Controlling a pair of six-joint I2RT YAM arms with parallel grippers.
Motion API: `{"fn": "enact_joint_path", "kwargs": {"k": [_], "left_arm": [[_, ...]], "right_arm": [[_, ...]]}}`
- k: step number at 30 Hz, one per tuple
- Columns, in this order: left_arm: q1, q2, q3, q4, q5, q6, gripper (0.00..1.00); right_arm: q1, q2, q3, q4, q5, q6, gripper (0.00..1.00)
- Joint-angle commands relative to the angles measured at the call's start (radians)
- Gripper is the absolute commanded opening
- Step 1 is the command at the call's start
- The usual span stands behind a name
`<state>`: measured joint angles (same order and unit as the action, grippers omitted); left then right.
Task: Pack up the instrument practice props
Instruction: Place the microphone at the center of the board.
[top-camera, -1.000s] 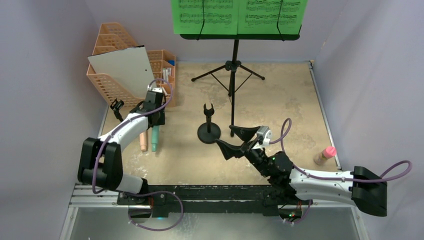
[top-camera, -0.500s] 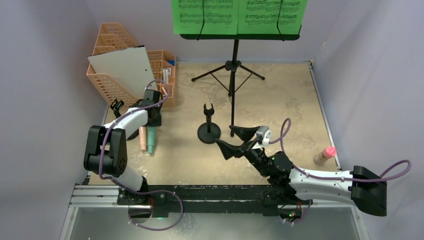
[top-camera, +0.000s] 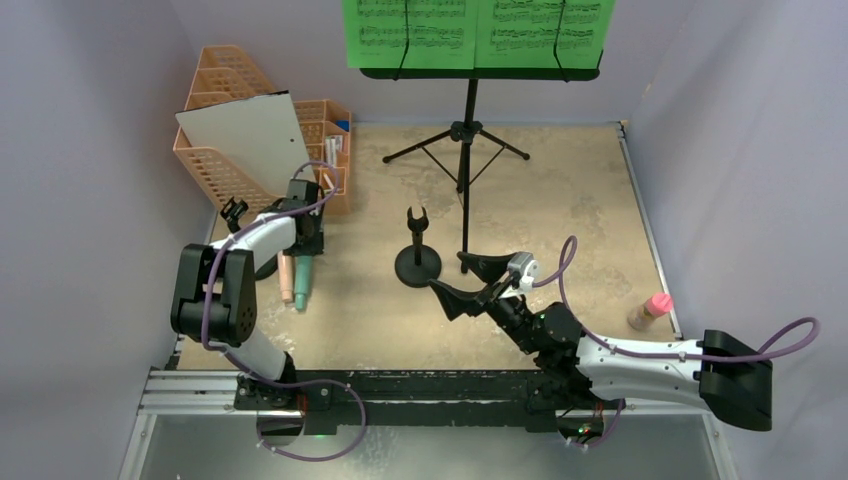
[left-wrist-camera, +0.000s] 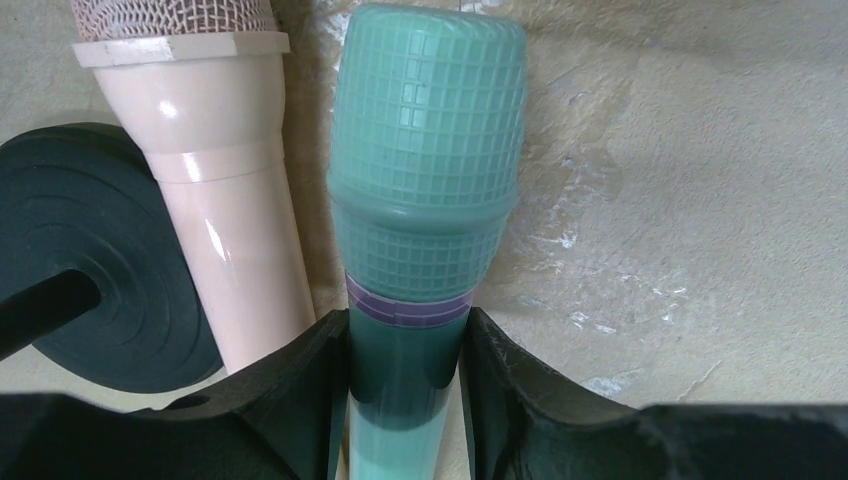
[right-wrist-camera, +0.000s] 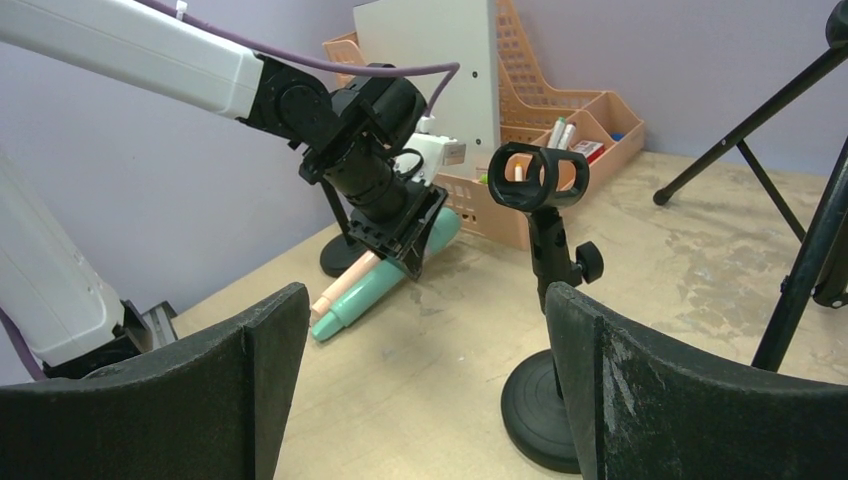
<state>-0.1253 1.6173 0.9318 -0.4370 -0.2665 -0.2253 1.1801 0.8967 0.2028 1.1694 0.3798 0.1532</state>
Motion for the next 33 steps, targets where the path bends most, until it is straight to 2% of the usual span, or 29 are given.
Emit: {"fn": "enact_joint_path", "kwargs": {"k": [1,11,20,27,33], "left_arm": [[0.022,0.003,0.047,0.012,0.007,-0.015,0.43],[0.062,0.041,0.088,0.03,0.068,-0.026,0.42],[0.067,0.027,0.087,0.029,0.089,-0.029,0.52],[0.069,-0.063,0.076,0.041,0.125,-0.022,0.53],[0.069,-0.18,0.041,0.105,0.232,-0.001,0.54]], "right_arm": [[0.004,-0.008,0.017,0.025,0.028,-0.002,0.89],[0.005,0.0,0.026,0.015,0.03,-0.004,0.89],[0.005,-0.009,0.039,-0.014,0.033,-0.014,0.89],[0.004,-0.048,0.069,-0.087,0.025,-0.033,0.89],[0.005,-0.088,0.09,-0.162,0.055,-0.055,0.89]]}}
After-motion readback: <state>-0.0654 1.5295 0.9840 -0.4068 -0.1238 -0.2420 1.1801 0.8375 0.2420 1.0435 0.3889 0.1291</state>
